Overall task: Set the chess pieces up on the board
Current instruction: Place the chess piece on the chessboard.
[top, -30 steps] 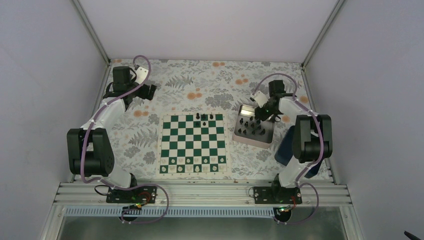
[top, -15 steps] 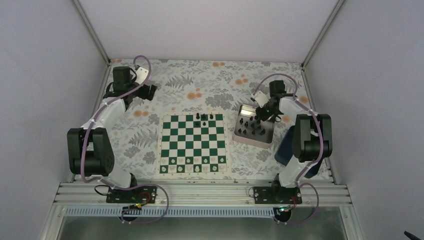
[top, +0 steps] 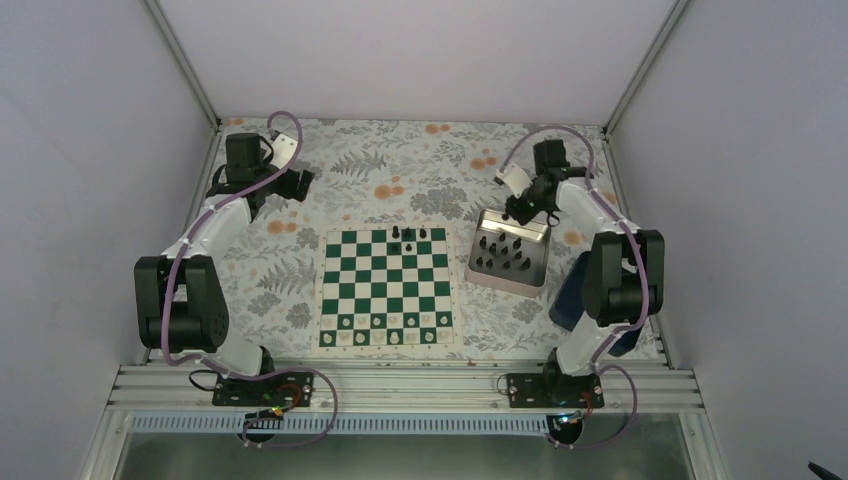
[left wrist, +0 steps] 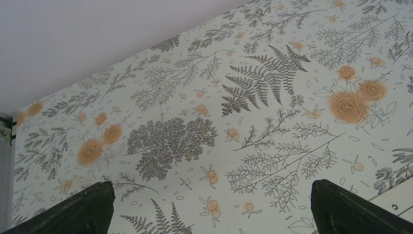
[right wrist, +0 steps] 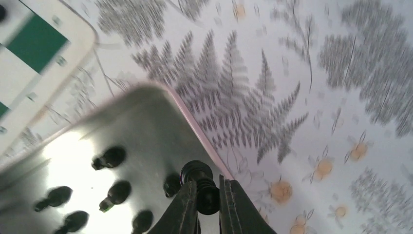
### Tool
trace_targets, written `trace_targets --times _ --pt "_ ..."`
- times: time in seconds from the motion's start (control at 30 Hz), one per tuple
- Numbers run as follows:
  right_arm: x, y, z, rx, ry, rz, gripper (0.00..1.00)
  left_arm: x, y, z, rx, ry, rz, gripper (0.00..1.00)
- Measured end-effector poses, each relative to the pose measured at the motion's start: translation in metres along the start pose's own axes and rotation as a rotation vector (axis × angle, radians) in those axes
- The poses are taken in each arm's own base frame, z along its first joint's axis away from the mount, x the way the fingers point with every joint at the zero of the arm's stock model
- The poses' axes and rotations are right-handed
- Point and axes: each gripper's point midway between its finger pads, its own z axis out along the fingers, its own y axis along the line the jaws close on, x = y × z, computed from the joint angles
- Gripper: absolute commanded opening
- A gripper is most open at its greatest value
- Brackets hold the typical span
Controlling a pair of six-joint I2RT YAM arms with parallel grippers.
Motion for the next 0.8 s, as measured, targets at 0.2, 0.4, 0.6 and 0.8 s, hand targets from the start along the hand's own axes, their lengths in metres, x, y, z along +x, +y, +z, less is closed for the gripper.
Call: trace_targets --times 0.2,0.4,0.6,0.8 --pt "-0.078 0.034 -0.026 -0.003 -0.099 -0.154 0.04 0.0 0.0 0.0 0.002 0.0 0.0 1.0" --pt "-0.163 0.078 -0.034 -0.032 -0.208 -0.306 0.04 0.001 -0.001 0.0 0.002 0.003 -0.001 1.0" --pt "-0.199 0.15 0.016 -0.148 -0.168 -0.436 0.04 0.001 0.001 0.0 -0.008 0.006 -0.001 1.0" --pt "-0.209 0.206 0.048 -0.222 -0.135 -0.523 0.04 0.001 0.003 -0.001 -0.019 0.006 0.0 1.0"
